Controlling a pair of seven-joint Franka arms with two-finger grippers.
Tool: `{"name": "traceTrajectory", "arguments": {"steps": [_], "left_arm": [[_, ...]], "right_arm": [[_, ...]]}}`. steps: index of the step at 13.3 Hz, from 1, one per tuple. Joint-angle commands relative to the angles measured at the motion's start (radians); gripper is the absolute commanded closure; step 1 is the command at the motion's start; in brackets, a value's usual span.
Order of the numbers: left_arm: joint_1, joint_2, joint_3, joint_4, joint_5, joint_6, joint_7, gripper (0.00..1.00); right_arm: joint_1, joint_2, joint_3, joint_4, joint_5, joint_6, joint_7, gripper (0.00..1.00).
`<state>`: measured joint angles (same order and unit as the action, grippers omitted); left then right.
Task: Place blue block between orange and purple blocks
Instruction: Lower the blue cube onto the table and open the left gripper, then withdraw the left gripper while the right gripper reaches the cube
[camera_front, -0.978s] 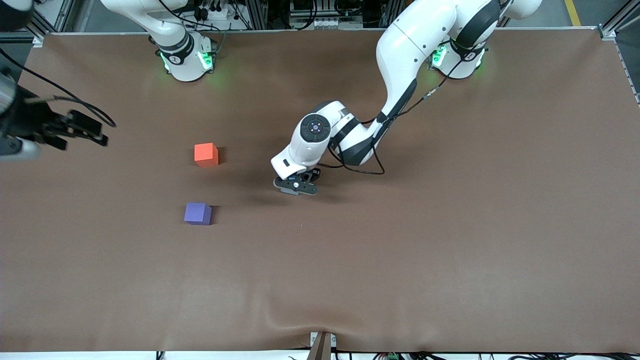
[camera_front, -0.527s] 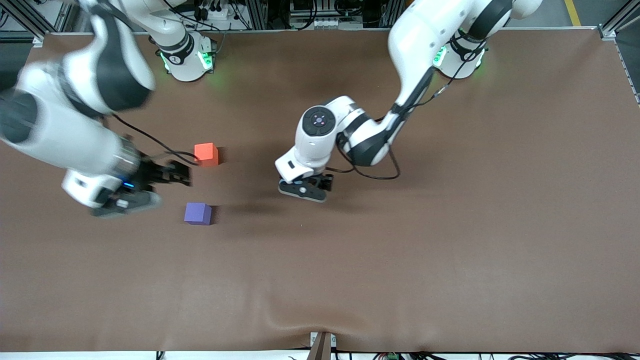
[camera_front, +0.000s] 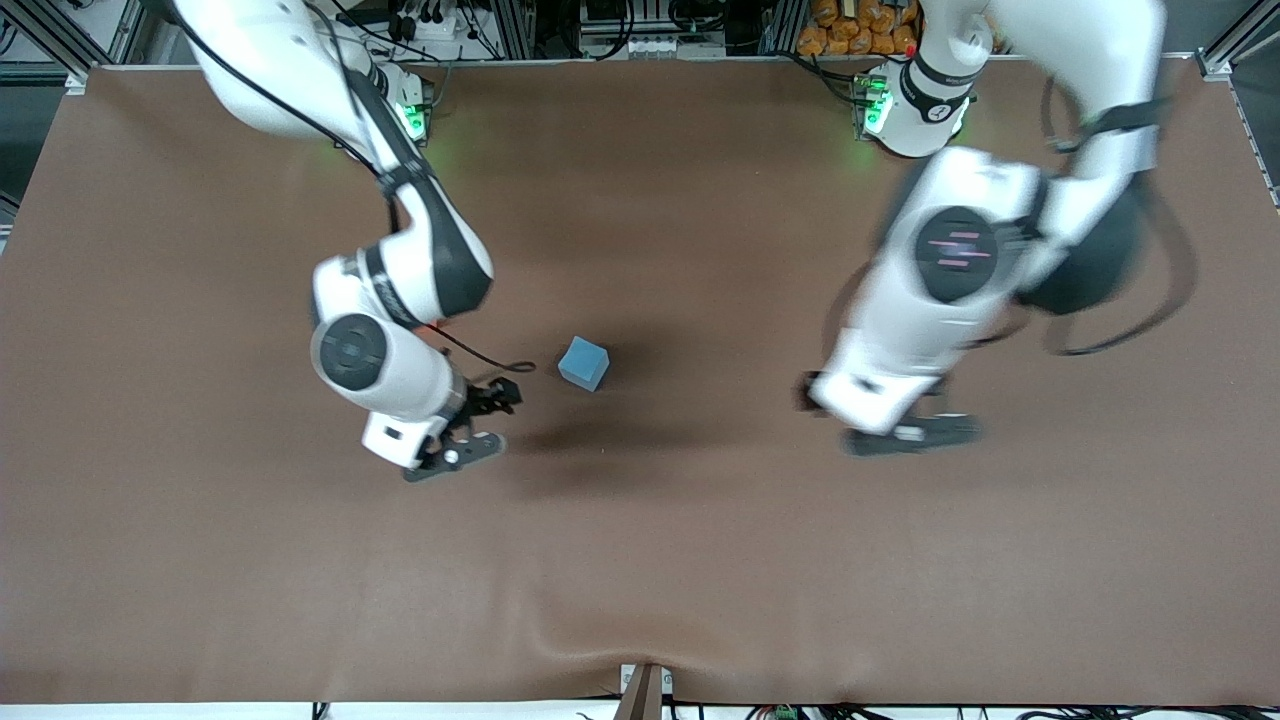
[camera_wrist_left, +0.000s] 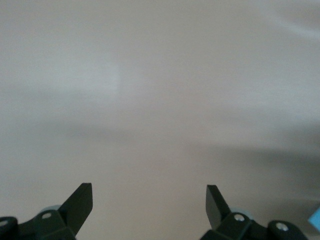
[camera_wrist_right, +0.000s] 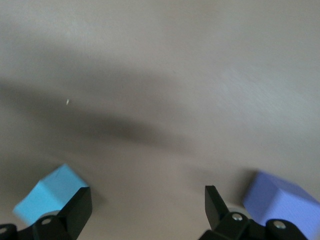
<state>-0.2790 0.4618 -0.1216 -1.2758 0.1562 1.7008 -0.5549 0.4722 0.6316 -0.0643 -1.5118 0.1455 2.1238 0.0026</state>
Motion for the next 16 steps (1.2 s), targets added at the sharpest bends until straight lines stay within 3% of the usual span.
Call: {"name": "traceTrajectory", "arguments": {"steps": [1,5,8,16], "left_arm": [[0.098,-0.084,-0.015,-0.051,0.025,-0.036,0.088,0.00],[0.260,-0.187,-0.023,-0.057,0.006,-0.101,0.307,0.00],[0.362,-0.251,-0.023,-0.095,-0.075,-0.113,0.426,0.00],[0.379,-0.336,-0.029,-0.157,-0.133,-0.138,0.403,0.00]], "right_arm": [[0.032,0.016,-0.008,-0.022,0.019,0.021,0.145,0.00],[0.089,0.000,0.004,-0.041,0.026,-0.106,0.625,0.00],[0.144,-0.006,0.006,-0.054,0.042,-0.111,0.845,0.00],[0.223,0.006,0.004,-0.156,0.147,0.044,0.884,0.00]]}}
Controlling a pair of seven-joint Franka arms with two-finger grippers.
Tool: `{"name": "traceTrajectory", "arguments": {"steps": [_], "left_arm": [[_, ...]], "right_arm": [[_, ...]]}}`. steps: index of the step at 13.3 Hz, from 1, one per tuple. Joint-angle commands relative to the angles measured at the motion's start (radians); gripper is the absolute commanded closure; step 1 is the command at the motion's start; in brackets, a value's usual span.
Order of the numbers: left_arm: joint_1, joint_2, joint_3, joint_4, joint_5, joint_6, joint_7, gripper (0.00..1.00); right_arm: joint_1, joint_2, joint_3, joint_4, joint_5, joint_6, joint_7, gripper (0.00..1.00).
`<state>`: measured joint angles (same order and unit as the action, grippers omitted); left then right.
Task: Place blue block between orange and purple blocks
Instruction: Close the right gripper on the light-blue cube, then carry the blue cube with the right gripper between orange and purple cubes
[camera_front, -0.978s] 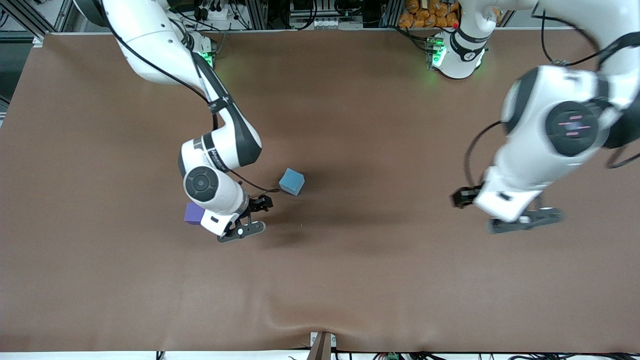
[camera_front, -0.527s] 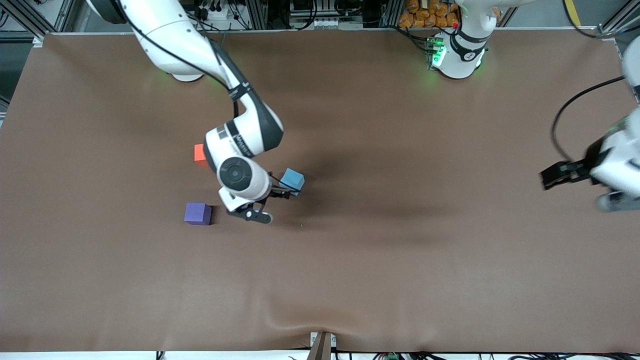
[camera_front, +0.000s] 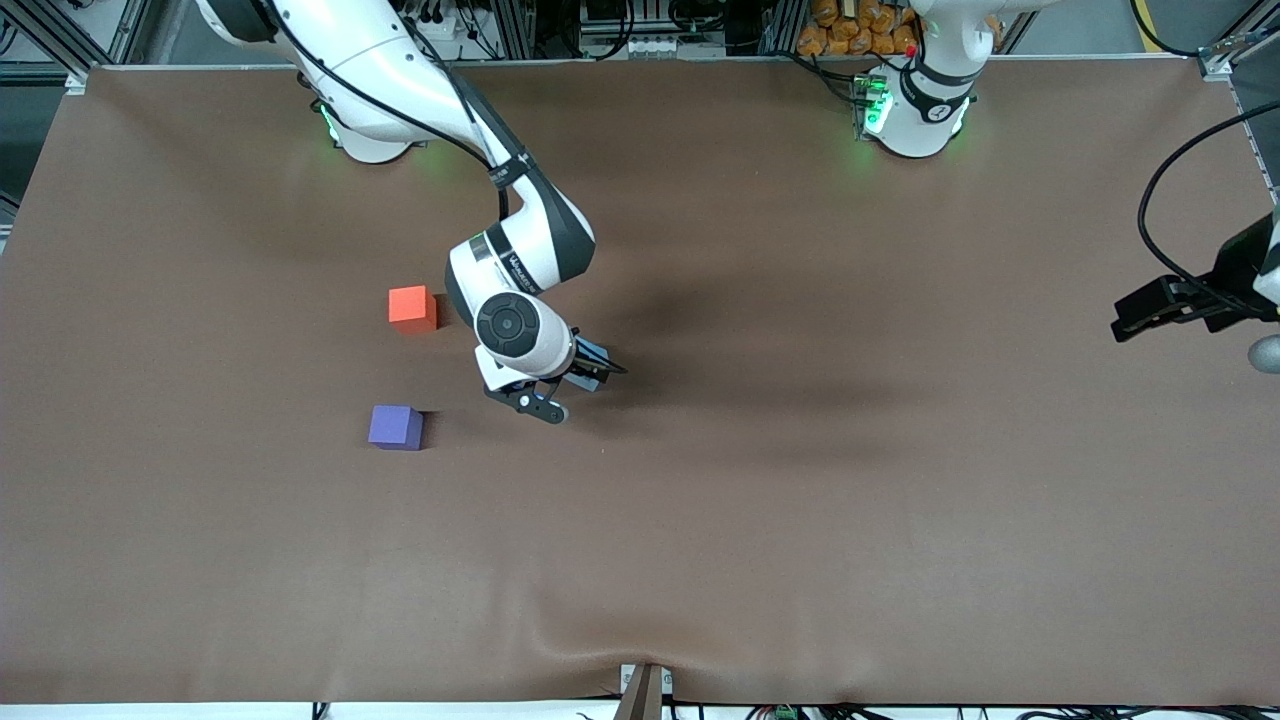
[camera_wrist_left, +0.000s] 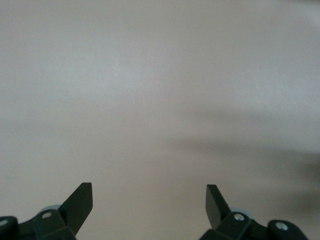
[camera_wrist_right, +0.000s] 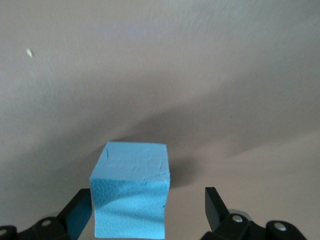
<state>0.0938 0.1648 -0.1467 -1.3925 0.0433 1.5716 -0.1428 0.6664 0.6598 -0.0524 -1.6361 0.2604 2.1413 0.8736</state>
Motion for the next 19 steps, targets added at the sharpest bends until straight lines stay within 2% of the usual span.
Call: {"name": "traceTrajectory", "arguments": {"steps": [1,5,7,8,9,10,11,14,16,19], "left_arm": [[0.003,-0.050,-0.004,-0.051,-0.020,-0.012,-0.011,0.00],[0.001,-0.109,-0.005,-0.134,-0.020,0.005,-0.017,0.00],[0.006,-0.119,-0.005,-0.144,-0.031,0.007,-0.017,0.00],[0.007,-0.125,-0.005,-0.151,-0.033,0.008,-0.017,0.00],[0.007,-0.125,-0.005,-0.152,-0.039,0.007,-0.017,0.00],[0.006,-0.125,-0.005,-0.157,-0.039,0.008,-0.017,0.00],[0.007,-0.125,-0.005,-0.154,-0.039,0.008,-0.017,0.00],[0.007,-0.128,-0.004,-0.155,-0.039,0.008,-0.017,0.00],[0.007,-0.126,-0.004,-0.158,-0.039,0.008,-0.017,0.00],[0.009,-0.128,-0.001,-0.160,-0.039,0.008,-0.017,0.00]], "right_arm": [[0.033,-0.017,-0.007,-0.031,0.033,0.038,0.013,0.00],[0.041,0.017,-0.007,-0.048,0.033,0.115,0.011,0.00],[0.039,0.029,-0.007,-0.047,0.033,0.149,0.011,0.00],[0.035,0.032,-0.007,-0.045,0.033,0.153,0.011,0.27],[0.033,0.032,-0.007,-0.045,0.033,0.154,0.011,0.49],[0.038,0.032,-0.007,-0.045,0.033,0.152,0.010,0.63],[0.041,0.031,-0.009,-0.045,0.030,0.152,0.008,0.71],[0.032,0.003,-0.009,-0.047,0.022,0.117,-0.016,0.72],[0.007,-0.047,-0.018,-0.047,0.020,0.027,-0.108,0.72],[-0.094,-0.153,-0.018,-0.083,0.020,-0.142,-0.308,0.72]]}}
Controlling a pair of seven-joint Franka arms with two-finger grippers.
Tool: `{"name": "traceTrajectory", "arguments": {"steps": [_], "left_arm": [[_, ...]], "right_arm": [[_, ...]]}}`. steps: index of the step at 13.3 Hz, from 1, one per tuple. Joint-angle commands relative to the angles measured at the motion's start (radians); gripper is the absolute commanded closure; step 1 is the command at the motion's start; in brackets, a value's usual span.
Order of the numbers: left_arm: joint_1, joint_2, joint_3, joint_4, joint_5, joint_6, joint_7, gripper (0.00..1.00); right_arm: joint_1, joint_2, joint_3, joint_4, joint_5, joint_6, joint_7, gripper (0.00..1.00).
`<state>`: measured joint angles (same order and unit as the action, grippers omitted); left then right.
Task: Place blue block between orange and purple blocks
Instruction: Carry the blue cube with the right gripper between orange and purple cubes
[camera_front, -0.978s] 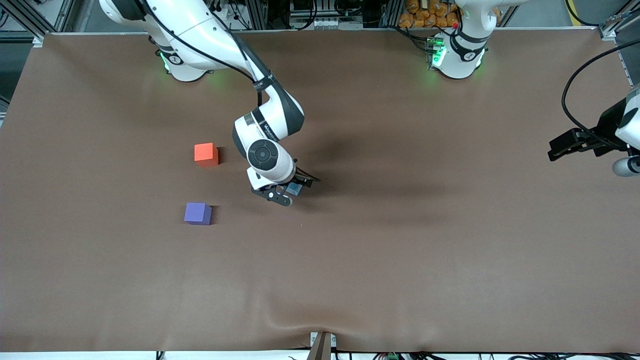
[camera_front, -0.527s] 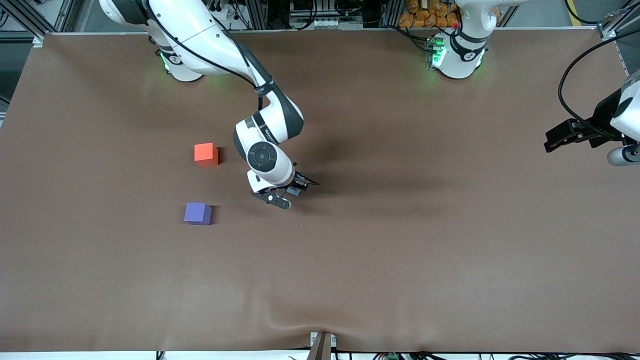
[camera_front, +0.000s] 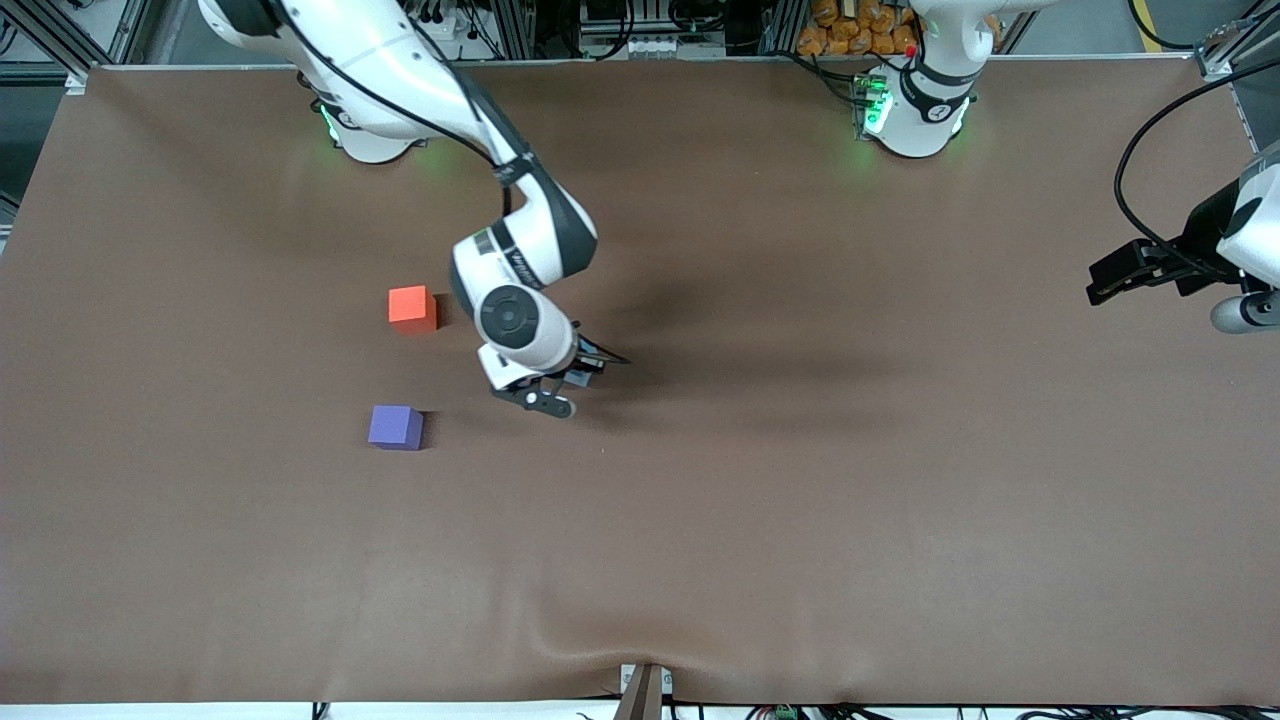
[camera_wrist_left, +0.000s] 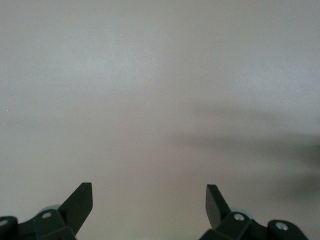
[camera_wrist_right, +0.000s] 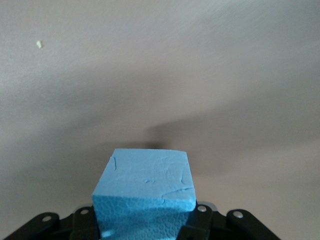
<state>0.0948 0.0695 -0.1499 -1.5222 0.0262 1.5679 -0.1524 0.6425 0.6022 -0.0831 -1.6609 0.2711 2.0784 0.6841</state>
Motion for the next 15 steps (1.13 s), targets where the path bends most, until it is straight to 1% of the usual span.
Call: {"name": "traceTrajectory", "arguments": {"steps": [1,3,6,7,10,12,15], "left_arm": [[0.008,-0.034,0.006,-0.030,-0.022,0.012,-0.007,0.00],[0.008,-0.040,0.007,-0.030,-0.022,0.012,-0.007,0.00],[0.008,-0.037,0.009,-0.032,-0.022,0.014,-0.007,0.00],[0.008,-0.037,0.010,-0.032,-0.022,0.014,-0.007,0.00],[0.012,-0.040,0.010,-0.033,-0.020,0.014,-0.007,0.00],[0.016,-0.043,0.001,-0.024,-0.025,0.014,-0.009,0.00],[0.017,-0.042,0.006,-0.026,-0.046,0.014,-0.007,0.00]], "right_arm": [[-0.101,-0.139,0.011,-0.113,0.007,-0.086,-0.183,0.72],[-0.154,-0.202,0.002,-0.215,-0.018,-0.078,-0.318,0.72],[-0.245,-0.248,-0.001,-0.302,-0.128,-0.060,-0.454,0.72],[-0.273,-0.254,-0.001,-0.330,-0.144,-0.038,-0.498,0.72],[-0.362,-0.242,0.000,-0.411,-0.147,0.112,-0.682,0.72],[-0.382,-0.220,0.000,-0.430,-0.147,0.175,-0.722,0.71],[-0.382,-0.199,0.000,-0.431,-0.147,0.202,-0.721,0.71]]}}
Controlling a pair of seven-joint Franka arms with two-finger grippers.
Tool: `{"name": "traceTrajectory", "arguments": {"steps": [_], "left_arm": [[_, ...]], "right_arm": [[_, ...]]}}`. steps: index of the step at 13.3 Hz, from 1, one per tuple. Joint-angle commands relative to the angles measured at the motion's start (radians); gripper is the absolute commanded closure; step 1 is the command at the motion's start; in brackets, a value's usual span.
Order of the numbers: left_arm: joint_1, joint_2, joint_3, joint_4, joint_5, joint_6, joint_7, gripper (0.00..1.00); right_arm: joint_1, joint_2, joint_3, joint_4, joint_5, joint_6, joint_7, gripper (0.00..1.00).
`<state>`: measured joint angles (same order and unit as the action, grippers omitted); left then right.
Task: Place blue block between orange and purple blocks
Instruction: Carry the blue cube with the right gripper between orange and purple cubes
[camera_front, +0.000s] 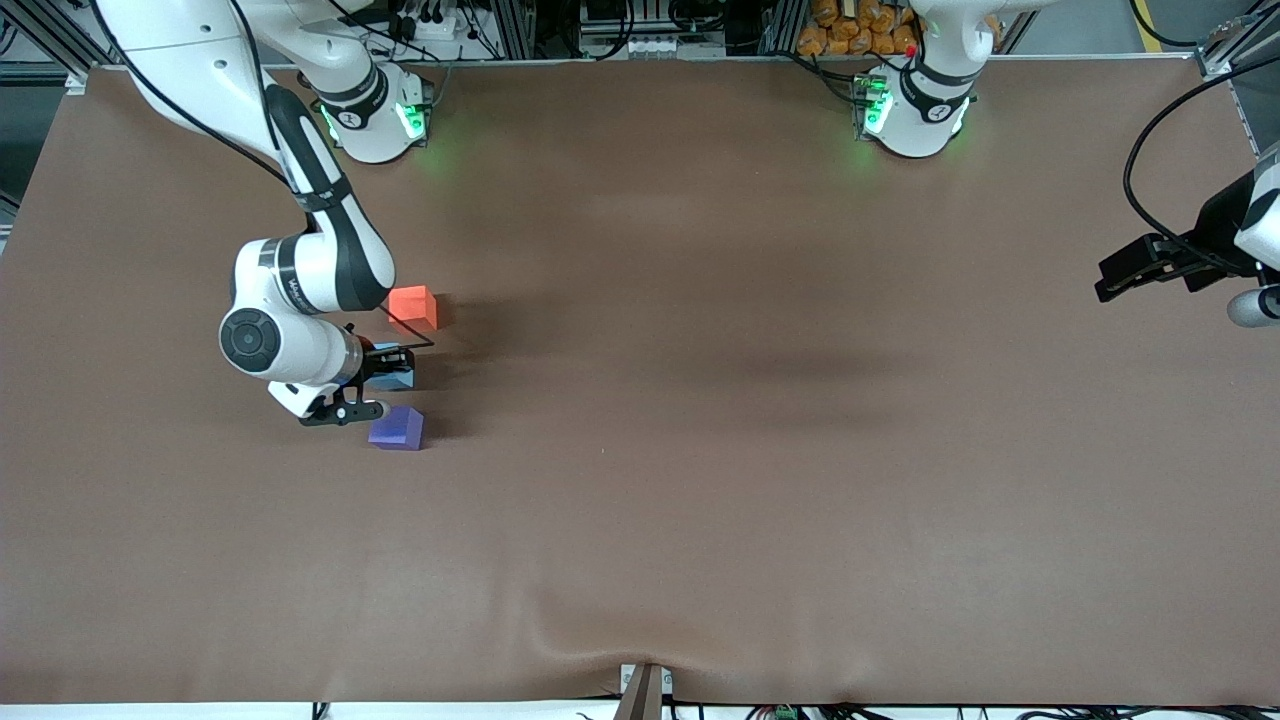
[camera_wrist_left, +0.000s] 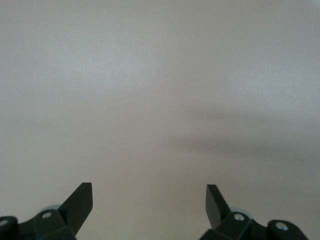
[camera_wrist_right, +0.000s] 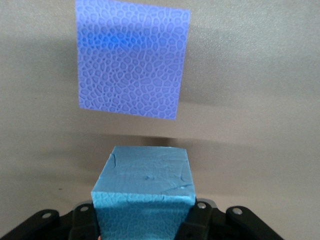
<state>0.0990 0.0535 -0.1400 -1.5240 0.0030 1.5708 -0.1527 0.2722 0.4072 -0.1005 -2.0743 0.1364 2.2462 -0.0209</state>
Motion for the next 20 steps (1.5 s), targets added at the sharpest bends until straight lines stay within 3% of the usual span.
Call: {"name": "traceTrajectory", "arguments": {"steps": [1,10,20], "left_arm": [[0.013,-0.026,-0.004,-0.025,-0.021,0.011,-0.007,0.00],[0.013,-0.024,-0.001,-0.019,-0.011,-0.025,0.013,0.00],[0.011,-0.021,-0.003,-0.002,-0.011,-0.034,0.012,0.00]], "right_arm": [[-0.005,-0.001,0.018,-0.018,-0.011,0.035,-0.010,0.71],[0.047,0.015,0.021,-0.036,-0.008,0.035,0.079,0.67],[0.036,0.024,0.018,-0.038,-0.009,0.038,0.078,0.63]]}}
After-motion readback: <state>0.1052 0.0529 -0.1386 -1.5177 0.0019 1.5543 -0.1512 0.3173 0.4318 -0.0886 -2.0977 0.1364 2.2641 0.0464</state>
